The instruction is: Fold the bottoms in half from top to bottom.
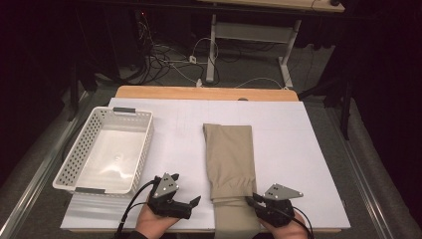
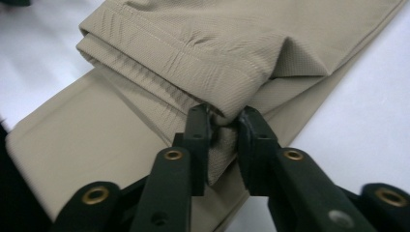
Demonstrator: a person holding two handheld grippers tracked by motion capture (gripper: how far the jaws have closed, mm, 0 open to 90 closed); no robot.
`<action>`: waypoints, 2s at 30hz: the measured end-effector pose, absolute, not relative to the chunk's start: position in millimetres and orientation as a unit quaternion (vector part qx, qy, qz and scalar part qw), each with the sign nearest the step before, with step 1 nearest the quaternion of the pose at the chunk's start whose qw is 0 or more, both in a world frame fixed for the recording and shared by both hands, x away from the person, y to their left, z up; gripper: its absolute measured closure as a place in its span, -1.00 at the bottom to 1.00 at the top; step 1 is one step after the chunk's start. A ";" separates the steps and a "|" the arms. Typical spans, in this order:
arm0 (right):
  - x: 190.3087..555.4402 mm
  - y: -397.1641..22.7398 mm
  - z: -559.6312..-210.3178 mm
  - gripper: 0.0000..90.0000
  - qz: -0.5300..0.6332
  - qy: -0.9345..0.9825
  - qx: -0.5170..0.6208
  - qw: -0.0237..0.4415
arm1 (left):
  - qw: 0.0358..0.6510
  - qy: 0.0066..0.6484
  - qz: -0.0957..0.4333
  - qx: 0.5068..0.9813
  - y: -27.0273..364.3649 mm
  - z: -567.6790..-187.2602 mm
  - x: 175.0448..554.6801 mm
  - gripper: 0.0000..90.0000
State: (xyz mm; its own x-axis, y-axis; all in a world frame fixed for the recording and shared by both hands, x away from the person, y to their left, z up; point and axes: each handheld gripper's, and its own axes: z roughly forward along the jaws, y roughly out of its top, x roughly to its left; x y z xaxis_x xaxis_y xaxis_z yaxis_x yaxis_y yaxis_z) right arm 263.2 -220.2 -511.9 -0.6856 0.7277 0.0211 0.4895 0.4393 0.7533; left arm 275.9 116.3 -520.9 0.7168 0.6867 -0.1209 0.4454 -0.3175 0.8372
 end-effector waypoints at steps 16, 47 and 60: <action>215.6 -236.1 -518.2 0.99 0.370 0.845 0.354 0.156 | 0.461 0.351 0.130 0.805 115.0 -521.0 276.3 -1.00; 210.1 -248.5 -516.0 0.82 0.378 0.841 0.356 0.152 | 0.459 0.356 0.131 0.803 114.7 -520.9 276.6 -1.00; 239.0 -248.0 -510.9 0.13 0.411 0.806 0.390 0.174 | 0.453 0.270 0.080 0.846 56.8 -514.1 265.1 -0.16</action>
